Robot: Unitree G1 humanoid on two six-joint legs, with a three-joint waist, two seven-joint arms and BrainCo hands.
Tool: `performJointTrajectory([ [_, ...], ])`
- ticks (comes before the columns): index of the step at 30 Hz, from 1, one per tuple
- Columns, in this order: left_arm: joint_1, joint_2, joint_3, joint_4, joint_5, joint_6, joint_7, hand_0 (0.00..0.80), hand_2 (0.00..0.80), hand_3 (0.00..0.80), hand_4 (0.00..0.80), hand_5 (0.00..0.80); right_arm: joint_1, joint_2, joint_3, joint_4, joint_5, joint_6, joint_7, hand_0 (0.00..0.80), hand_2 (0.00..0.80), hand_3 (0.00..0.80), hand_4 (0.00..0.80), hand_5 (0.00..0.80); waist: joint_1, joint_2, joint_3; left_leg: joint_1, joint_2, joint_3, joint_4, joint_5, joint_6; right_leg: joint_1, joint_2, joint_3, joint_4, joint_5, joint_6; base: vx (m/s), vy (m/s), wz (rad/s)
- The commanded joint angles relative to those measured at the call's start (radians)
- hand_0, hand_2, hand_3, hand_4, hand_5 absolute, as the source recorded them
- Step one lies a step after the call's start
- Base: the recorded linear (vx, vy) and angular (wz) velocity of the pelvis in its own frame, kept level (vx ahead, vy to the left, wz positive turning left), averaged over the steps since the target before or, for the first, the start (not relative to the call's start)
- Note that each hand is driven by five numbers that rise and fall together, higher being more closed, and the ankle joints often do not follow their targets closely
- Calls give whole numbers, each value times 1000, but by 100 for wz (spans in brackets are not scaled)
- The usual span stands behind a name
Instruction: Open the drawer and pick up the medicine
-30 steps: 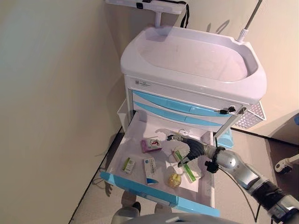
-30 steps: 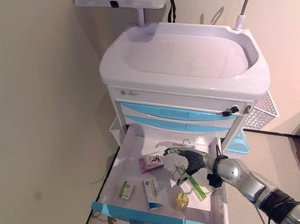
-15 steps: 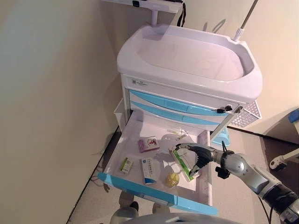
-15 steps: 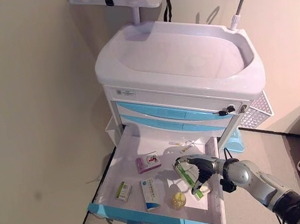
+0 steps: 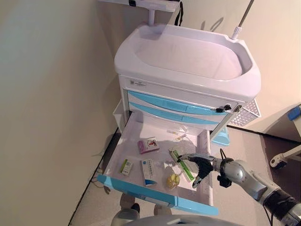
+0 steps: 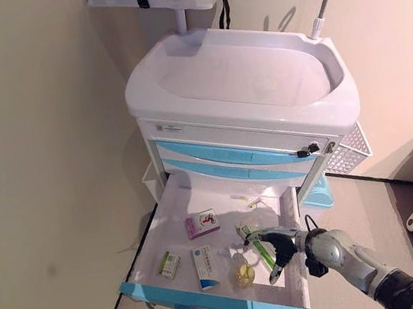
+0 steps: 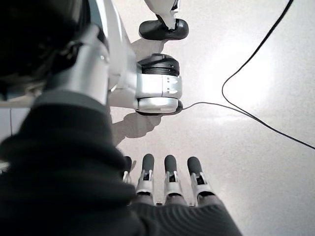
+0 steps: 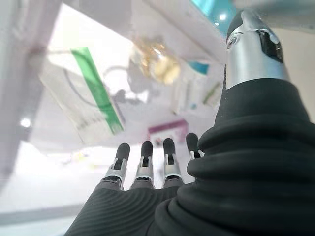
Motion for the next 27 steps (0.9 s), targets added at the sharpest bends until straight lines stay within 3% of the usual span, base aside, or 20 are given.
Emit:
performJointTrajectory([
  [1, -12, 0, -39, -12, 61, -14, 5, 0, 0, 0, 0, 0, -35, 12, 49, -10, -88, -31, -80, 0, 0, 0, 0, 0, 14, 11, -23, -29, 2, 19, 20, -44, -12, -114, -2, -6, 78, 42, 26, 0, 0, 0],
  [27, -37, -19, -75, -33, 55, -7, 55, 0, 0, 0, 0, 0, -19, 158, -5, 83, -192, 14, -240, 0, 0, 0, 0, 0, -2, 27, 9, -33, 0, 22, 16, -45, -5, -127, -4, 7, 84, 42, 27, 0, 0, 0],
])
